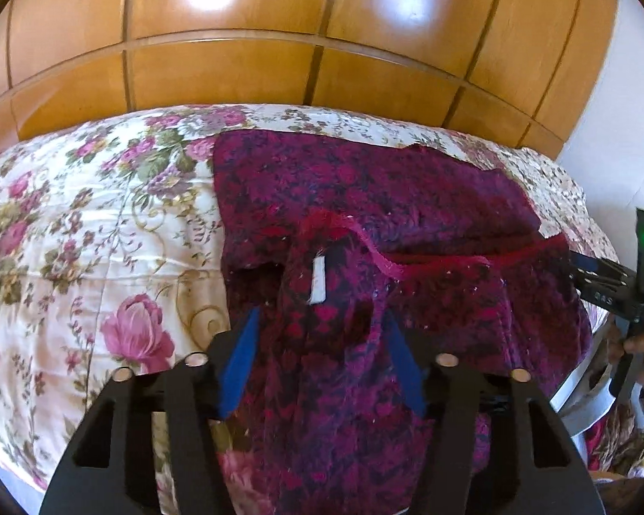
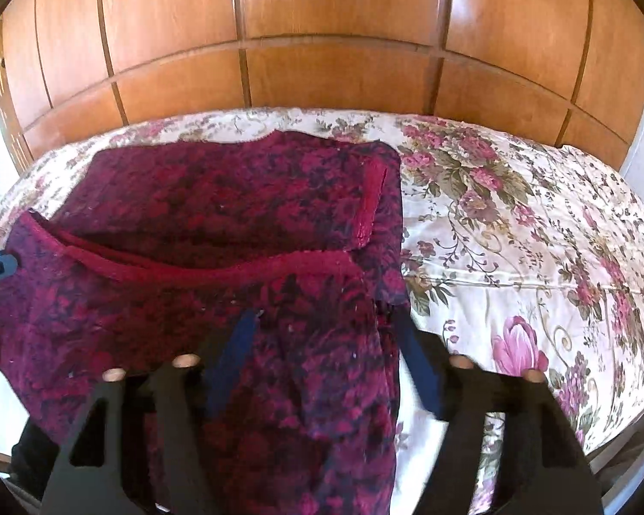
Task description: Fold small clothes
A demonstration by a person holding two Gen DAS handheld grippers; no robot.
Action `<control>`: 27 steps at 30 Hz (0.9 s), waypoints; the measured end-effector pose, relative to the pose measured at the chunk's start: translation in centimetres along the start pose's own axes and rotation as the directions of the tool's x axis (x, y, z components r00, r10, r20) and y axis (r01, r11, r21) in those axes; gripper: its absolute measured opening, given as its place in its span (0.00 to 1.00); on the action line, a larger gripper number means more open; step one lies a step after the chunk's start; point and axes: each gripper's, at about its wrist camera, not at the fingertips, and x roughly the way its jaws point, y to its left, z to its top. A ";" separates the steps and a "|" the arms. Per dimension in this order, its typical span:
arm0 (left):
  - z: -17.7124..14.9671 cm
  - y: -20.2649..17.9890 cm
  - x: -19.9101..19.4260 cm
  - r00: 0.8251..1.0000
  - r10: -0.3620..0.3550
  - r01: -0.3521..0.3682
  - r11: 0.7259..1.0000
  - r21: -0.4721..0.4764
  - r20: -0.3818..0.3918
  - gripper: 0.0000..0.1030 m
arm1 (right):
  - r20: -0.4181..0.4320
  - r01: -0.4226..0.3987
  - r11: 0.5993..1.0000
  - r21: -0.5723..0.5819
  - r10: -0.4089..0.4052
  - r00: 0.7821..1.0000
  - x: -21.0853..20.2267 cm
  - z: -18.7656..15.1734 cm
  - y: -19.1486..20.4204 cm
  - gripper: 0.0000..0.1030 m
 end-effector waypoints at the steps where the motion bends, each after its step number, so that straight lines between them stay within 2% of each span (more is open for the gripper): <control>1: 0.0 -0.2 0.2 1.000 0.000 0.000 1.000 0.017 -0.004 0.39 | -0.008 0.000 1.000 -0.005 0.000 1.000 0.2 -0.1 0.0 0.39; 2: -0.1 -0.4 0.4 1.000 0.007 -0.007 1.000 0.030 -0.006 0.27 | -0.010 0.000 1.000 -0.010 0.000 1.000 0.2 -0.2 0.0 0.34; 4: -0.2 -0.2 0.3 1.000 0.012 -0.012 0.999 0.033 0.008 0.19 | -0.008 -0.008 1.000 -0.006 0.008 1.000 -0.2 -0.5 -0.2 0.23; 5: -0.3 0.0 0.1 1.000 0.003 -0.003 1.000 0.023 0.017 0.16 | -0.004 -0.013 1.000 -0.002 0.013 1.000 -0.6 -0.7 -0.4 0.21; 11: -1.2 1.2 -2.9 0.992 -0.085 0.090 0.994 -0.054 0.093 0.14 | 0.022 -0.041 0.999 0.004 0.041 0.999 -3.4 -0.9 -0.2 0.17; 15: -1.4 1.6 -5.2 0.980 -0.143 0.157 0.983 -0.095 0.140 0.14 | 0.062 -0.082 0.996 0.038 0.079 0.995 -5.7 0.0 -0.4 0.16; 19: 0.0 2.0 -7.5 0.961 -0.181 0.207 0.972 -0.110 0.208 0.14 | 0.119 -0.121 0.991 0.061 0.113 0.986 -7.8 2.0 -0.7 0.16; 22: 1.7 2.3 -8.1 0.949 -0.191 0.223 0.969 -0.106 0.252 0.14 | 0.167 -0.145 0.987 0.075 0.131 0.977 -8.7 3.6 -1.0 0.16; 27: 4.6 2.9 -6.4 0.954 -0.140 0.172 0.980 -0.103 0.264 0.14 | 0.199 -0.143 0.986 0.083 0.124 0.972 -7.0 6.9 -1.6 0.16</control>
